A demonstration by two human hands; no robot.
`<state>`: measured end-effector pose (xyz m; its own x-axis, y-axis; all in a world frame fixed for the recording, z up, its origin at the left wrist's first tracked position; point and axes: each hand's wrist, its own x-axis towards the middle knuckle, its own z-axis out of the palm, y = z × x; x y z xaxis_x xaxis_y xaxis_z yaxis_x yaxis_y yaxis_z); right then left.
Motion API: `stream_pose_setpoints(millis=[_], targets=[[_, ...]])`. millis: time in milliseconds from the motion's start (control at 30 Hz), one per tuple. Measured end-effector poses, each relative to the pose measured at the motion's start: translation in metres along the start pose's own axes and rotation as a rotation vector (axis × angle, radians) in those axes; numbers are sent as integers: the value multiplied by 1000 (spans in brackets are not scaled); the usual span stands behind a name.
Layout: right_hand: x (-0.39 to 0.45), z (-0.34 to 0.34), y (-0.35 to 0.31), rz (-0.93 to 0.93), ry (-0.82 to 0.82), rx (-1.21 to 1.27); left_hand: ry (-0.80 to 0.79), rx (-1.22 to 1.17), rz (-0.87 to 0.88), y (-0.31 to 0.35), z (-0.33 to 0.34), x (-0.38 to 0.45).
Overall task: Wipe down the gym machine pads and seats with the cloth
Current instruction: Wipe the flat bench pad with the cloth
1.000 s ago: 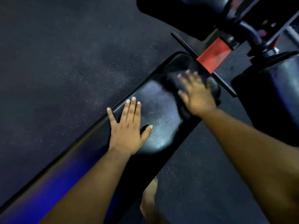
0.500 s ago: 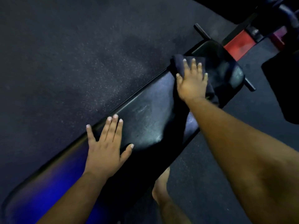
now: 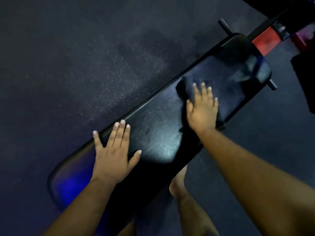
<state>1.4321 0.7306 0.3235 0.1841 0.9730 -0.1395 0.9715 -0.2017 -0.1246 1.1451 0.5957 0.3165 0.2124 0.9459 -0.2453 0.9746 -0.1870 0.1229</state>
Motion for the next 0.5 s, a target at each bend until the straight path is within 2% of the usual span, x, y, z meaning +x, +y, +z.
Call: stream_pose_setpoints(millis=[67,133,200,233,267,300,400,433,500], targets=[[-69,9,-32,-89,-52,-7,-1,-34,-25,-4,1,-9],[-120,12,-53,-281,-165,-13,-3,-52,-27,-8,-2,-17],[-111,9,-51,-504,-221,-70,-5,-45,-8,-15,-2,-26],[-88,8,-45,-556,-211,-110,2,-40,0,-21,0,-30],[-58,6,-40,-530,-176,-137,9,-36,8,-27,2,-34],[-28,5,-39,-423,-134,-124,16,-24,16,-34,5,-39],[23,3,-64,41,-65,44,47,1,51,-47,9,-49],[15,7,-84,76,-39,54,52,1,56,-49,10,-51],[-36,21,-129,-65,-15,46,72,-19,32,-52,10,-56]])
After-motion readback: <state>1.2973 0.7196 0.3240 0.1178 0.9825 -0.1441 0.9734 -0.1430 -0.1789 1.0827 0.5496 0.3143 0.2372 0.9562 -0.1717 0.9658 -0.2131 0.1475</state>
